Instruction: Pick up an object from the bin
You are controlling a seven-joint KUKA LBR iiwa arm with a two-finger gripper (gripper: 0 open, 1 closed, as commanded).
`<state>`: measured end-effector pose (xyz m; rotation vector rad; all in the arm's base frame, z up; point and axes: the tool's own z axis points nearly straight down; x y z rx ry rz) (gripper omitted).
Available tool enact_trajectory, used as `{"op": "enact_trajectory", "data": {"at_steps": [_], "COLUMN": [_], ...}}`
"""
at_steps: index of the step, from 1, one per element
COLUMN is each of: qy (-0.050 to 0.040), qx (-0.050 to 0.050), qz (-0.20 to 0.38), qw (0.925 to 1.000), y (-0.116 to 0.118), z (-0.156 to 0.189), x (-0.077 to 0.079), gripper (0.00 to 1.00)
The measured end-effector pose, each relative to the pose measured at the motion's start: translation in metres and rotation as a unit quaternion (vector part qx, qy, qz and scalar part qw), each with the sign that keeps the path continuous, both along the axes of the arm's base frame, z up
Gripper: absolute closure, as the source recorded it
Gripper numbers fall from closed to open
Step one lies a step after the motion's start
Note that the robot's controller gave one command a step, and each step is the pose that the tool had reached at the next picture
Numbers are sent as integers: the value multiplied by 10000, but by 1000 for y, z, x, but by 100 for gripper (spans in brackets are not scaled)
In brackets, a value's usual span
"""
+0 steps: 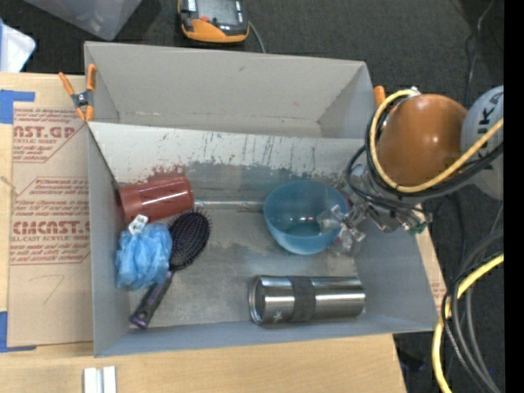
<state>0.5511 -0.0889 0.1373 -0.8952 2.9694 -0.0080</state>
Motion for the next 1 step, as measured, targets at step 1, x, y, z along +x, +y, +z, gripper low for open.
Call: {"op": "enact_trajectory", "data": {"at_steps": [1], "qy": [40], "qx": [9], "qz": [30], "qw": [10000], "y": [1], "z": [3], "x": [4], "gripper": [100]}}
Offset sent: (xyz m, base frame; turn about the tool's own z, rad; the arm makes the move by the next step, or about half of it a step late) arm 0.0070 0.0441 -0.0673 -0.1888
